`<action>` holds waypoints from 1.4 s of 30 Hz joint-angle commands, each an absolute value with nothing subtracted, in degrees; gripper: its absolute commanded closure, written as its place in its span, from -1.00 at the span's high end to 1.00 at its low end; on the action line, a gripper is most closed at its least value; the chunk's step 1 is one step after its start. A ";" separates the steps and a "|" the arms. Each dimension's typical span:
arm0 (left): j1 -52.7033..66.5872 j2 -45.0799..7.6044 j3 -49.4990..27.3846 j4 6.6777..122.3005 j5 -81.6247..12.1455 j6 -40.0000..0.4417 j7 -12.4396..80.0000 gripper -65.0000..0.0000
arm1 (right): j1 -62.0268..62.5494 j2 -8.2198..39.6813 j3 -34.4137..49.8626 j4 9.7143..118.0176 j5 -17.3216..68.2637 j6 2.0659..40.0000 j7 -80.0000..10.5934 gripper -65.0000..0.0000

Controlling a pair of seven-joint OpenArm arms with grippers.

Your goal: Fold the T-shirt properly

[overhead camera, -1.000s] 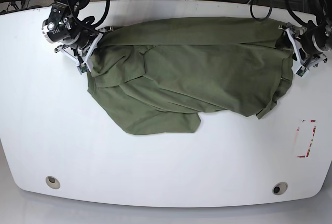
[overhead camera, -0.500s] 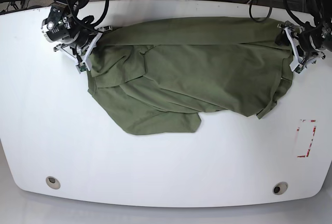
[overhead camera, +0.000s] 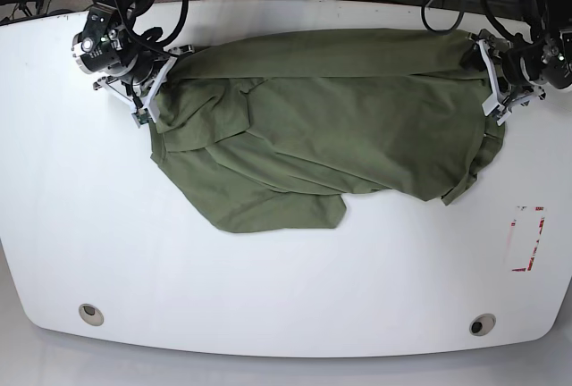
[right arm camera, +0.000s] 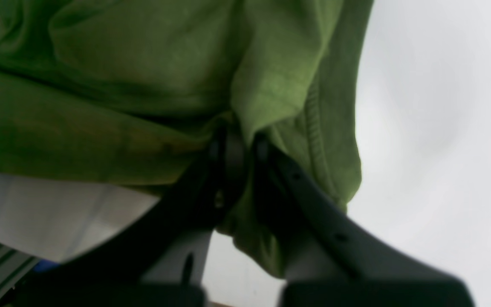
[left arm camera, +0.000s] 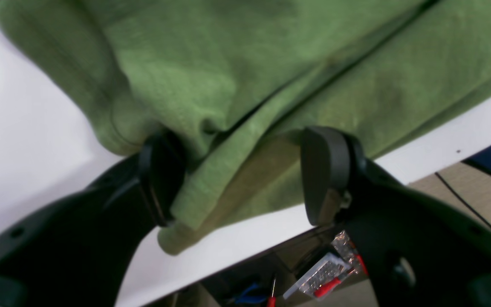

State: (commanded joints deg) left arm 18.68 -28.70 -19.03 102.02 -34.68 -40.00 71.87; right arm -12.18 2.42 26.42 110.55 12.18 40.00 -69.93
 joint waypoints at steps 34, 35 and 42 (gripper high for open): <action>20.79 -31.43 -15.08 108.88 -34.33 -40.00 75.65 0.20 | -12.09 2.59 26.51 110.55 12.18 40.00 -69.93 -0.96; 20.70 -31.43 -14.81 108.88 -34.24 -40.00 75.65 0.20 | -12.09 2.59 26.51 110.55 12.18 40.00 -69.93 -0.96; 20.53 -31.43 -12.62 108.79 -34.24 -40.00 75.47 0.20 | -12.09 2.51 26.51 110.55 12.18 40.00 -69.93 -0.96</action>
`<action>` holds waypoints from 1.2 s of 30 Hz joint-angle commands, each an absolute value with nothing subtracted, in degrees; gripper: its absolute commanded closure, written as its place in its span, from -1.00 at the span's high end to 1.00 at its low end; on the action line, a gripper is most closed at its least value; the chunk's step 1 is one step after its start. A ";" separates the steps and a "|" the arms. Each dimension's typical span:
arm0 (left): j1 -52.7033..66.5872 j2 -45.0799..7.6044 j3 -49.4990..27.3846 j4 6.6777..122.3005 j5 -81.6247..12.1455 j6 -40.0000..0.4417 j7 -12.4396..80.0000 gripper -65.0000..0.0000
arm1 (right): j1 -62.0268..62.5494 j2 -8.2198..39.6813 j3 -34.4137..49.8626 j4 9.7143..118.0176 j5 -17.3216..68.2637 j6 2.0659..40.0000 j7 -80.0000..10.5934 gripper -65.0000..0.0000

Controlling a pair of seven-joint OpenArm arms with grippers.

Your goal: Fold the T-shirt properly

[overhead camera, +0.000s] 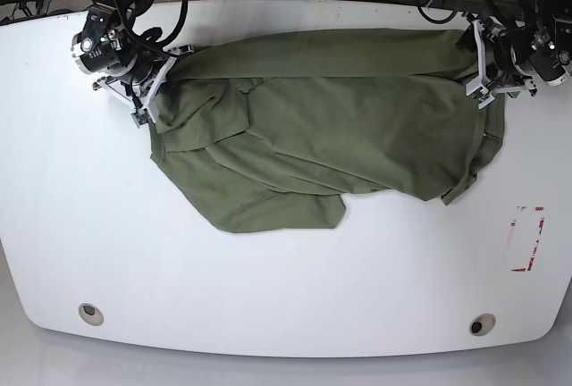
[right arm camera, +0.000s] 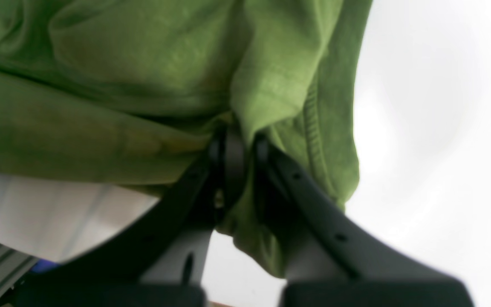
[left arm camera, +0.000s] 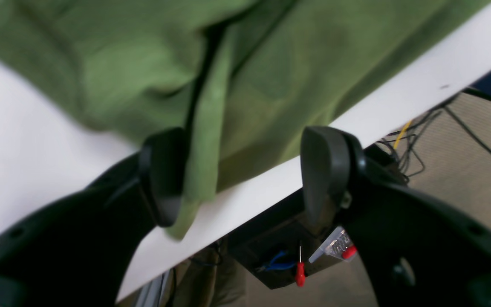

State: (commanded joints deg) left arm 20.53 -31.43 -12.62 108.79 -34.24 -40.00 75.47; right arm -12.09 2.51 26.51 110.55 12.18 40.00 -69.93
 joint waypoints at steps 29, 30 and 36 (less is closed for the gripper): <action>16.48 -31.34 -11.03 103.52 -28.53 -40.00 75.30 0.20 | -11.47 2.51 26.51 108.62 12.26 40.00 -69.85 -0.96; 16.48 -31.34 -10.95 103.52 -28.53 -40.00 75.30 0.20 | -11.56 2.51 26.51 108.62 12.26 40.00 -69.85 -0.96; 16.48 -31.34 -10.95 103.52 -28.53 -40.00 75.30 0.14 | -11.56 2.51 26.51 108.62 12.18 40.00 -69.85 -0.96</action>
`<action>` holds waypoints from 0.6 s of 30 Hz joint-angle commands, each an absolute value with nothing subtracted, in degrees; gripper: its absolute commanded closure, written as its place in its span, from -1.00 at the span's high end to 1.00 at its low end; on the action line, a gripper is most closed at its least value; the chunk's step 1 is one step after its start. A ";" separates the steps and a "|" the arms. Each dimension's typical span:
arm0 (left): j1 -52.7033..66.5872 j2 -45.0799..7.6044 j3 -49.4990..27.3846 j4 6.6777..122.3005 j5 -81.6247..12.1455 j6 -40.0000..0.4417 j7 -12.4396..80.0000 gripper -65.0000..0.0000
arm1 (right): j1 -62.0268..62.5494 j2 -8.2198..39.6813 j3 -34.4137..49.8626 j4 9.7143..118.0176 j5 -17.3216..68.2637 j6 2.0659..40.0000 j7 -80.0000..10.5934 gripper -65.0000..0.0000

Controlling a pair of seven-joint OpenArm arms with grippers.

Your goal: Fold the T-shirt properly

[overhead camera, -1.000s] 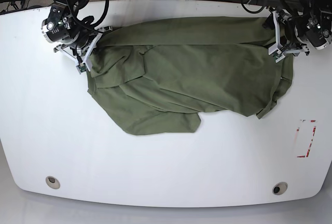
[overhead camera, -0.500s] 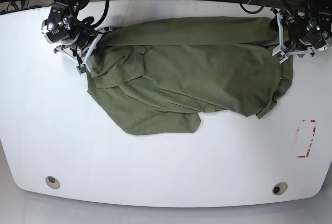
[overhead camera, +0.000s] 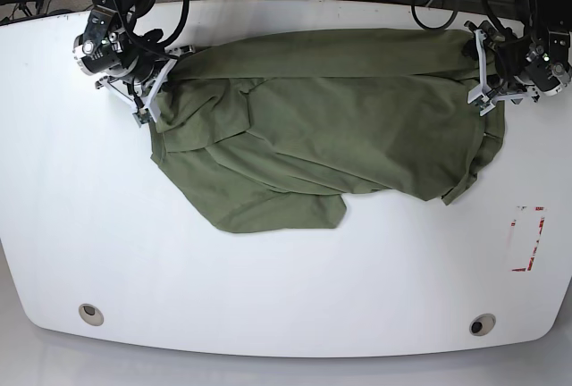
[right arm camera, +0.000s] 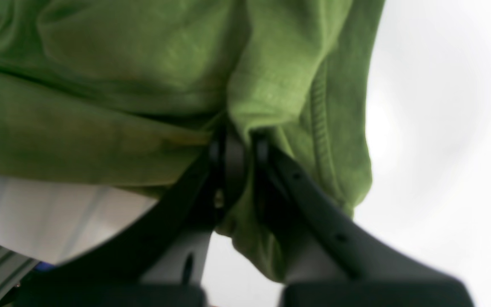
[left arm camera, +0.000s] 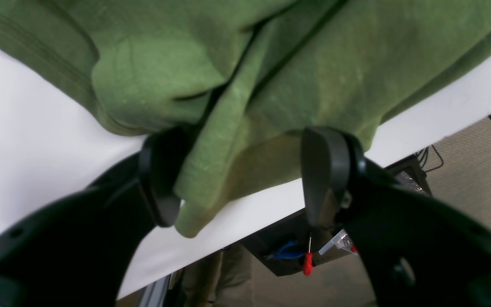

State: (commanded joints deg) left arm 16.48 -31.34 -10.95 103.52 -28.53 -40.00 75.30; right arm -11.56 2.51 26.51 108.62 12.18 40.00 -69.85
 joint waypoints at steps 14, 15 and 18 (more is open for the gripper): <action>16.48 -31.34 -11.12 103.52 -28.26 -40.00 75.30 -1.00 | -11.47 2.42 26.51 108.62 12.35 40.00 -69.76 -0.96; 16.48 -31.34 -11.12 103.60 -28.26 -40.00 75.30 -1.00 | -11.47 2.42 26.51 108.62 12.35 40.00 -69.76 -0.96; 16.48 -31.34 -11.38 104.84 -28.26 -40.00 75.38 -1.00 | -11.47 2.42 26.51 108.62 12.26 40.00 -69.76 -0.96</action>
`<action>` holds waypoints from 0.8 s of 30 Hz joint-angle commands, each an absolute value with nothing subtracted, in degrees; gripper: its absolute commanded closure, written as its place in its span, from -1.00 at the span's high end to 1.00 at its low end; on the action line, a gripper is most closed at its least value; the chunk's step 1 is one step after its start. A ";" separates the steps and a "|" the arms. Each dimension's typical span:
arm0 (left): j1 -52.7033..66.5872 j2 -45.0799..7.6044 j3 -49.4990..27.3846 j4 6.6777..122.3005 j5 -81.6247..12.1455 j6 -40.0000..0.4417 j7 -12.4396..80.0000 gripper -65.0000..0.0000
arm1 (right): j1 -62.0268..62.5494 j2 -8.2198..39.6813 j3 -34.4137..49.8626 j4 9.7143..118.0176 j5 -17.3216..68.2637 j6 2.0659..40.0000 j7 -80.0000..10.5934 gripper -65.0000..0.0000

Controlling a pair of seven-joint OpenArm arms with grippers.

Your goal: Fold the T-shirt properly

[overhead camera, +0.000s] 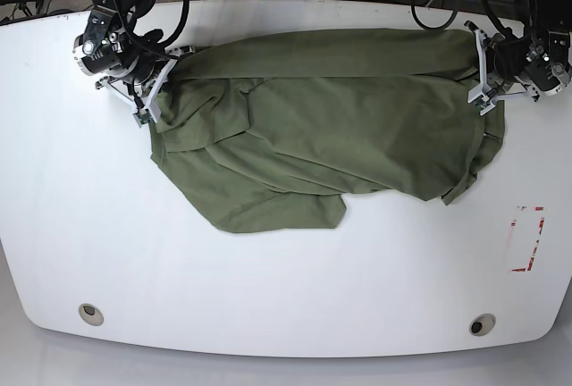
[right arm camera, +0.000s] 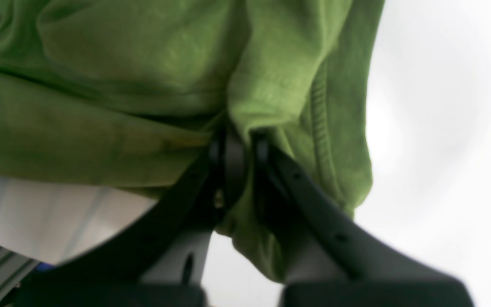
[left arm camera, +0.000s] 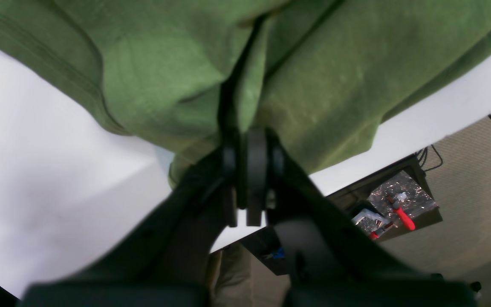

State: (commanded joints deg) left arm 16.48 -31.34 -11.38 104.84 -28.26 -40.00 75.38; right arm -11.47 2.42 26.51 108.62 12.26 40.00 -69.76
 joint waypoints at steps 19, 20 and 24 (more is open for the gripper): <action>16.22 -32.40 -17.80 112.66 -28.62 -40.00 76.35 -1.00 | -10.15 2.86 26.51 108.62 12.09 40.00 -69.76 -0.97; 14.99 -31.78 -18.51 112.75 -28.62 -40.00 76.09 -1.00 | -9.19 2.95 26.51 108.62 12.09 40.00 -69.67 -0.97; 9.80 -29.58 -19.38 112.75 -28.26 -40.00 76.09 -1.00 | -6.20 4.53 26.59 108.62 12.09 40.00 -69.85 -0.97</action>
State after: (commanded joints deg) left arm 9.80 -29.58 -19.38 112.75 -28.26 -40.00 76.09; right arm -6.20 4.53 26.59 108.62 12.09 40.00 -69.85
